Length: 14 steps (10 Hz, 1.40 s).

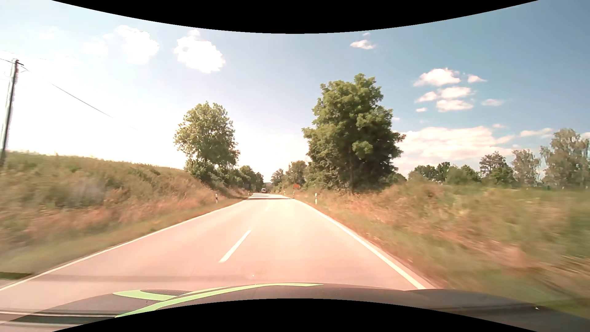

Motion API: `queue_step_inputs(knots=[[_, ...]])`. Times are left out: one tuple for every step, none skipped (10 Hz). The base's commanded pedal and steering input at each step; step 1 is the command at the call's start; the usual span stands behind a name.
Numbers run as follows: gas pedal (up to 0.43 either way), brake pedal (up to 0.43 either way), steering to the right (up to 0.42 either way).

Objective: Follow the waypoints while adhering to traffic rules and regulations

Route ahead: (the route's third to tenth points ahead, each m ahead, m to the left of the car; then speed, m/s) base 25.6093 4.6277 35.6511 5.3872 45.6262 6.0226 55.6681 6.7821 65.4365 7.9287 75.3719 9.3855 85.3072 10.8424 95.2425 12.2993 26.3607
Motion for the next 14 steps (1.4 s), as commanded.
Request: queue_step_inputs(knots=[[0.0, 0.0, -0.02], [0.0, 0.0, -0.02], [0.0, 0.0, -0.02], [0.0, 0.0, -0.019], [0.0, 0.0, -0.02], [0.0, 0.0, -0.019], [0.0, 0.0, -0.018], [0.0, 0.006, -0.016], [0.0, 0.049, -0.016], [0.0, 0.079, -0.014], [0.0, 0.091, -0.012], [0.0, 0.104, -0.012], [0.0, 0.116, -0.012], [0.0, 0.134, -0.012]])
